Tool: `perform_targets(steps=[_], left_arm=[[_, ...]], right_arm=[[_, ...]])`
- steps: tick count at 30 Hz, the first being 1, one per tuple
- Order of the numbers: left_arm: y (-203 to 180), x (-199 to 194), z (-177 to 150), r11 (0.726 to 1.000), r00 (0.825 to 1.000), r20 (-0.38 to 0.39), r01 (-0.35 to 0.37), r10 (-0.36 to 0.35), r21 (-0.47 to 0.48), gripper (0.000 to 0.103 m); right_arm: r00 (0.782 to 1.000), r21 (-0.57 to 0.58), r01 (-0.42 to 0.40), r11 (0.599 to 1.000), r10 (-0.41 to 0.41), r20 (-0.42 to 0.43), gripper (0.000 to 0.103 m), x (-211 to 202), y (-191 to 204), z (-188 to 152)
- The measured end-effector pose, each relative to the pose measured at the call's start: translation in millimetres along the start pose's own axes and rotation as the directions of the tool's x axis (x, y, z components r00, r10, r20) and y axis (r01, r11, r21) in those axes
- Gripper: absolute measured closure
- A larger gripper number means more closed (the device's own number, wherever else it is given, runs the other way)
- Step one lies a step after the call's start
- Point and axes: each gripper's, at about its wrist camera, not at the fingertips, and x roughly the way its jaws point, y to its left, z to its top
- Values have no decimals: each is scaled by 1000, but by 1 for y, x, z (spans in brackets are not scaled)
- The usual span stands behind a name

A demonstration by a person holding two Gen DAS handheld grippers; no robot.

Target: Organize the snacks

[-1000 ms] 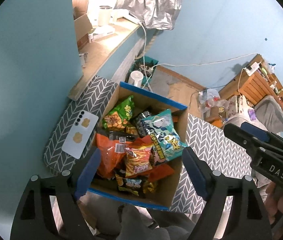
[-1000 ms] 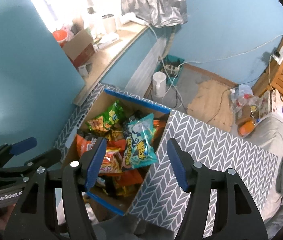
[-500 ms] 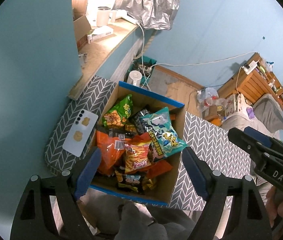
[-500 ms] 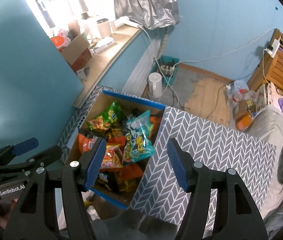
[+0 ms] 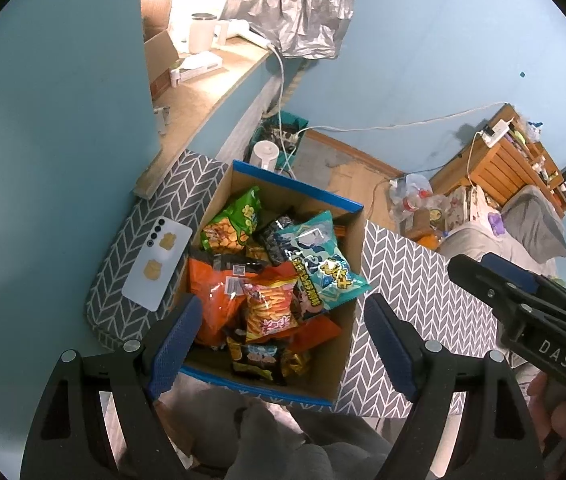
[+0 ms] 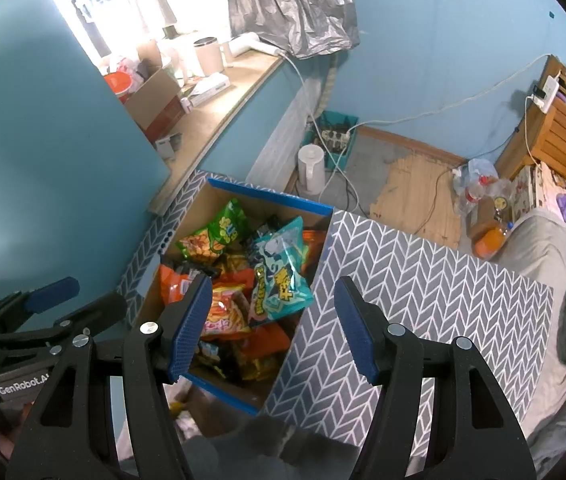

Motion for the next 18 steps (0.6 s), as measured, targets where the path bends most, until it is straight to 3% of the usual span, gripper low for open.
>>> perform_targets(steps=[18], left_arm=[[-2, 3, -2, 1000, 999, -23, -24, 24, -6, 19]], right_arm=[[1000, 13, -3, 1000, 3, 2, 40, -4, -3, -1]])
